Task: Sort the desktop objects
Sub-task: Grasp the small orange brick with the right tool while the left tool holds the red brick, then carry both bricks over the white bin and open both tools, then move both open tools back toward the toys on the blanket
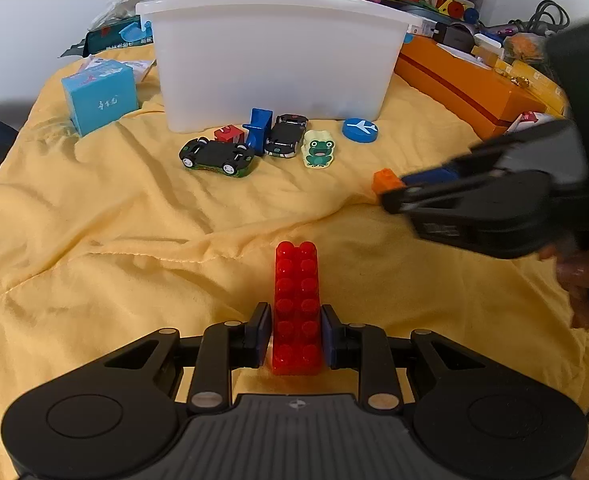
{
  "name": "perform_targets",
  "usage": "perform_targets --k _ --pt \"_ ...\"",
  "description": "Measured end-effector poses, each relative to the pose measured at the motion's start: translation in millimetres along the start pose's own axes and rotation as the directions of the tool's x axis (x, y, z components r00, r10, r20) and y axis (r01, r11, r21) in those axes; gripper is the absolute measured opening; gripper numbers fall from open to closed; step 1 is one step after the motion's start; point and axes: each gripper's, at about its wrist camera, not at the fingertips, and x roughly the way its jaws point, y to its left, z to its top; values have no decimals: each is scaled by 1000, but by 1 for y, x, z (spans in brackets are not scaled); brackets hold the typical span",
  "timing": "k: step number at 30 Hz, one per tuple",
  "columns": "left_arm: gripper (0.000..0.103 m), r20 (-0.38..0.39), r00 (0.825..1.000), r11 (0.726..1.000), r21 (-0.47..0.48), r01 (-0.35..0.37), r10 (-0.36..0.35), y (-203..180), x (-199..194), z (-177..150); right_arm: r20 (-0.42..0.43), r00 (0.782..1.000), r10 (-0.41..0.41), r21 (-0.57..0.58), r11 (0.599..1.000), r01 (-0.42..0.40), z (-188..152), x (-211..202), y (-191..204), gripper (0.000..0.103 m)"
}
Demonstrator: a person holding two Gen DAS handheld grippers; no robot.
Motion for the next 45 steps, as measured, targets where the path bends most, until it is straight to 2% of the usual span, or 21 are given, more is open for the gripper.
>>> perform_targets --k 4,8,14,18,24,27,30,33,36,37,40,41,42,45 --pt "28 4 1000 1000 8 2 -2 -1 0 0 -11 999 33 73 997 -32 -15 -4 -18 17" --pt "27 19 999 1000 -14 28 -27 2 -6 5 20 998 61 100 993 -62 -16 -12 -24 17" --pt "27 148 988 999 -4 36 -35 8 -43 50 134 989 57 92 993 -70 6 -40 -34 16" --pt "27 265 964 999 10 37 -38 11 -65 97 228 973 43 93 994 -66 32 -58 -46 17" --pt "27 406 914 999 36 -28 11 16 -72 169 351 936 4 83 996 -35 79 -73 -66 17" --pt "27 438 898 999 12 -53 42 21 -67 201 377 926 6 155 985 -70 107 -69 -84 17" --pt "27 445 892 996 11 -94 79 21 -52 224 382 923 -32 188 981 -44 126 -57 -96 17" --pt "27 407 907 994 -21 -111 109 23 -29 239 357 933 -37 214 976 -43 138 -40 -101 17" --pt "27 317 938 990 -63 -128 142 26 3 244 320 947 -21 192 980 -43 140 -24 -99 17" --pt "28 303 942 989 -73 -128 144 27 8 241 302 953 -13 188 981 -46 137 -18 -98 17" --pt "37 304 945 992 -62 -109 123 24 10 229 268 963 2 179 982 -52 128 -8 -97 18" --pt "43 313 943 993 -54 -104 116 23 8 226 270 963 -1 181 982 -49 125 -8 -97 22" --pt "43 321 940 993 -47 -105 115 21 5 223 271 963 -4 182 982 -48 123 -8 -99 28" --pt "43 338 936 995 -46 -89 99 17 -6 215 291 957 9 189 980 -66 117 -14 -102 29"
